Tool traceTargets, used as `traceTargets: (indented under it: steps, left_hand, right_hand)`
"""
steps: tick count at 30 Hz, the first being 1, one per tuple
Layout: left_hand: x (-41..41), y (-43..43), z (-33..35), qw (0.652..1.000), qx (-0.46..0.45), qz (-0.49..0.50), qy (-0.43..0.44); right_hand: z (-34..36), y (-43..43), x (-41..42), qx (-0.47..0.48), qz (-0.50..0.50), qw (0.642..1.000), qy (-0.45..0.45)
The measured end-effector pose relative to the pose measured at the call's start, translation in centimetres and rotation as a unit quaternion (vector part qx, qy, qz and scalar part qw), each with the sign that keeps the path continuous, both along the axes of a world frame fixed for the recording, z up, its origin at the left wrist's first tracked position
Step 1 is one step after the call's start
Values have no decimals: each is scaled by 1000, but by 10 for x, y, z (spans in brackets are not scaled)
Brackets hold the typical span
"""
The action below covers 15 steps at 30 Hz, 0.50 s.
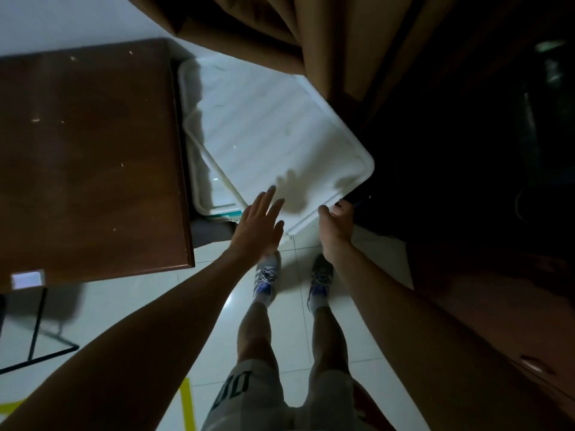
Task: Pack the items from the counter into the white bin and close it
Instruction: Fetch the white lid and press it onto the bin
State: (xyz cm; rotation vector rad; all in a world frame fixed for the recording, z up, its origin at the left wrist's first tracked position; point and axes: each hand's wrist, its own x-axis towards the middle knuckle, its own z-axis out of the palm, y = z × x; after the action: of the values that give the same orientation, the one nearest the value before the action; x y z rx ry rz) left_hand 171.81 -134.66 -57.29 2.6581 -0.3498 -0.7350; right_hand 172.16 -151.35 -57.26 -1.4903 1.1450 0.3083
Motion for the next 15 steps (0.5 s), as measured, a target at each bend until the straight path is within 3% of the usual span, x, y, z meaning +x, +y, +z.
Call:
traceTargets:
  steps: [5,9,12,15]
  left_hand:
    - [8,13,-17,999,-2,-37,18]
    - [3,20,-21,997,-66,-22,43]
    - [-2,26,-20,995,-96,-9,7]
    - [-5,30,-9,994,-97,-18,-39]
  right_hand:
    - [-21,7,15,50,-35,997,56]
    - [-26,3,20,170,-109,976,77]
    - [-14,3,21,207,-96,970,82]
    - [4,6,18,185,-65,978,78]
